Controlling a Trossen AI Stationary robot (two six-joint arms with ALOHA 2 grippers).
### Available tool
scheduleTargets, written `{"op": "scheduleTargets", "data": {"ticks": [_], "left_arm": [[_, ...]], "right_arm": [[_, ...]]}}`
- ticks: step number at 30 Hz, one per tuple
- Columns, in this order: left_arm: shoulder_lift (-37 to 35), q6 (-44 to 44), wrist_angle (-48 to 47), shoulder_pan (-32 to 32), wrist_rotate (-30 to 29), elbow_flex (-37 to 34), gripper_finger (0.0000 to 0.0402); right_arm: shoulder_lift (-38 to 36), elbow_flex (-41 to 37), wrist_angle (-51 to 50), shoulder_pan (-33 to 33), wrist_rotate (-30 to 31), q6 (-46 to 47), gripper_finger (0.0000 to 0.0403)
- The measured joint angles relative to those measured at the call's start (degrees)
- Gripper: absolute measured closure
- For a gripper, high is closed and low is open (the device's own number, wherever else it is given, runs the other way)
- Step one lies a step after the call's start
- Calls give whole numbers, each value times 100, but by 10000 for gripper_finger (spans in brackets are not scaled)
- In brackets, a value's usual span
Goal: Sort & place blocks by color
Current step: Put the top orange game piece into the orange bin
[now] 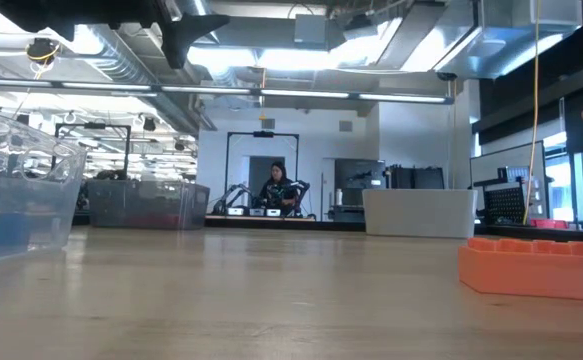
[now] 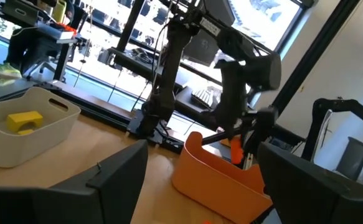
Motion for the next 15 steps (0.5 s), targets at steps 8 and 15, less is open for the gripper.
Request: {"op": "scheduleTargets", "data": {"ticks": [8, 15], "left_arm": [[-2, 2, 0, 2, -2, 0, 107], [-2, 2, 4, 4, -7, 0, 107]], "right_arm": [[477, -813, 690, 369, 387, 755, 306], [714, -1333, 1035, 387, 488, 892, 306]]}}
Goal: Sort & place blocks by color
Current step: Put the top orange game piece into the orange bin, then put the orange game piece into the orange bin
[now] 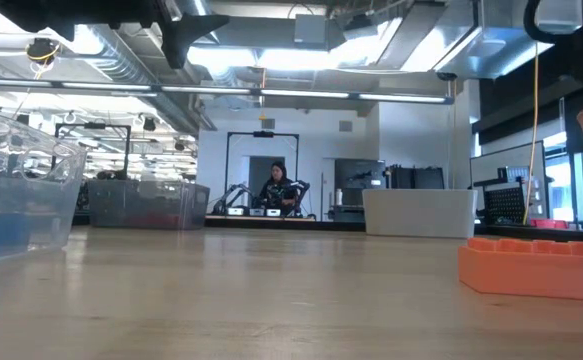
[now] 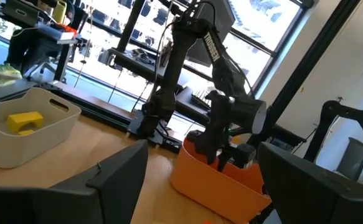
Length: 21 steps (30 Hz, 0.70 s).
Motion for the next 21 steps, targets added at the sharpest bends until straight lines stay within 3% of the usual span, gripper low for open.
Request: {"op": "scheduleTargets", "data": {"ticks": [2, 9, 21], "left_arm": [[0, 0, -2, 0, -2, 0, 107], [2, -1, -6, 0, -2, 0, 107], [2, -198, -7, 0, 157, 0, 107]], "right_arm": [[-2, -60, 0, -7, 24, 1, 302], [-2, -242, 239, -14, -225, 2, 225], [-518, 159, 965, -195, -1350, -564, 213]]}}
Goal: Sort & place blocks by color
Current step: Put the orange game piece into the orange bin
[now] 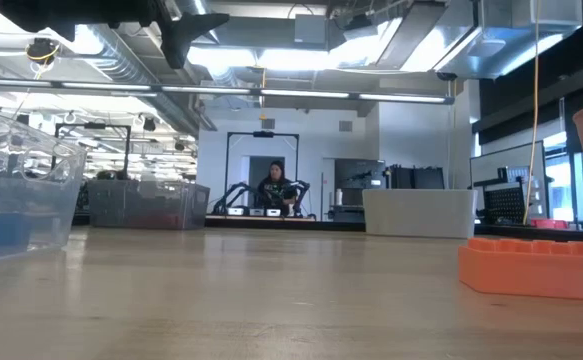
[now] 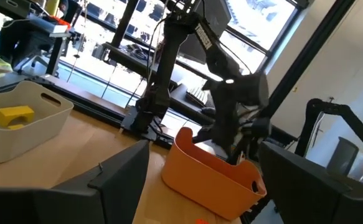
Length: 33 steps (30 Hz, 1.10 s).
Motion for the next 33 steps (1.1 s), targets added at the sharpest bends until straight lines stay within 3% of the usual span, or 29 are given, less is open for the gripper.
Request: {"op": "scheduleTargets", "data": {"ticks": [4, 8, 16, 19, 21, 23, 26, 33], "left_arm": [[0, -209, 2, 0, 51, 0, 107], [0, -215, 93, 0, 52, 0, 107], [-2, 128, 472, 0, -59, 0, 107], [-2, 318, 721, 0, -334, 0, 107], [-2, 420, 782, 0, -481, 0, 107], [0, 504, 776, -1, -574, 0, 107], [0, 511, 749, 0, -597, 0, 107], [2, 510, 726, 0, -596, 0, 107]], "right_arm": [[-324, 242, 600, -276, -43, -153, 212], [-549, 345, 1667, -837, 646, -855, 212], [-608, 623, 1804, -2064, 3306, -4207, 212], [-597, 622, 1921, -2461, 4560, -4919, 212], [-589, 622, 2110, -2749, 4944, -5123, 212], [-562, 622, 2262, -3000, 4900, -5138, 211], [-522, 622, 2514, -3266, 4325, -5146, 211], [-284, 622, 2520, -3455, 3615, -5151, 211]]}}
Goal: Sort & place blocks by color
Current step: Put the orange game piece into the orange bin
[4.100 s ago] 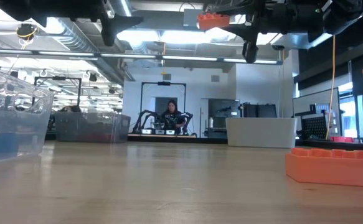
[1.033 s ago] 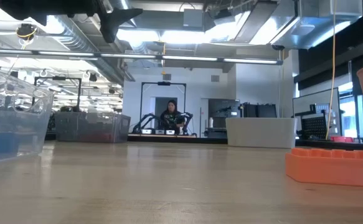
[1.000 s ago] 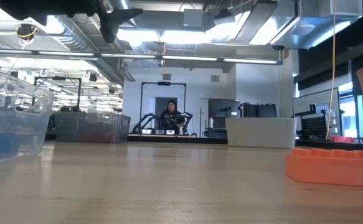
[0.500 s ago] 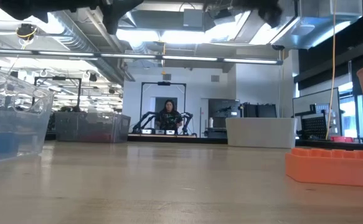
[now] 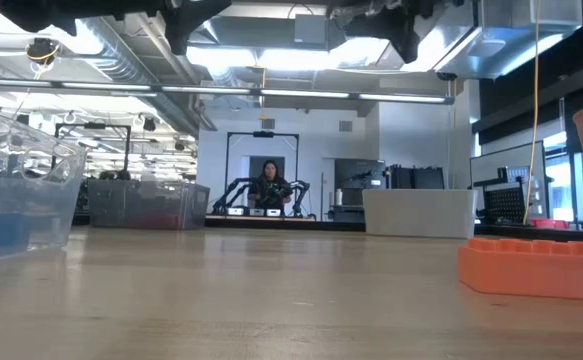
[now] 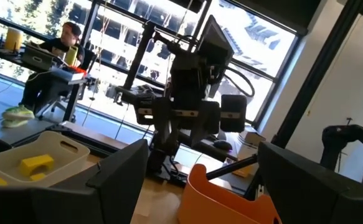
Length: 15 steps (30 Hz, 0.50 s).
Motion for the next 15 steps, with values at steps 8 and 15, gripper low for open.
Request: {"op": "scheduleTargets", "data": {"ticks": [8, 15], "left_arm": [[0, 0, -4, 0, 22, 0, 107], [0, -13, -68, 0, -46, 0, 107]], "right_arm": [[617, -2, 200, 2, -603, 162, 212], [1419, -2, 730, 2, -536, 913, 212]]}}
